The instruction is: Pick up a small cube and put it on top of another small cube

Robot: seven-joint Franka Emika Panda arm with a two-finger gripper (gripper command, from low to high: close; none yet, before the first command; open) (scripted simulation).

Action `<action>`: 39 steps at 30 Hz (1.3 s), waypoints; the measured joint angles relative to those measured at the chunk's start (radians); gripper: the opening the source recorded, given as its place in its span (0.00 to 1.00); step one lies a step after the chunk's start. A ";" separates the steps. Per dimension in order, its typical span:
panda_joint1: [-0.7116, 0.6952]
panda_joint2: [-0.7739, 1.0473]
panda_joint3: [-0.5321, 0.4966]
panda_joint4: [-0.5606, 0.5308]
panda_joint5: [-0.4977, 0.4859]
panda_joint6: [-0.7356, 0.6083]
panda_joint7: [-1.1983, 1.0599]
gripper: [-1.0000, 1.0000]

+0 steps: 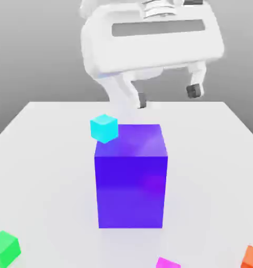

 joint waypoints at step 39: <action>-0.144 0.494 -0.112 0.005 -0.063 0.129 -0.509 0.00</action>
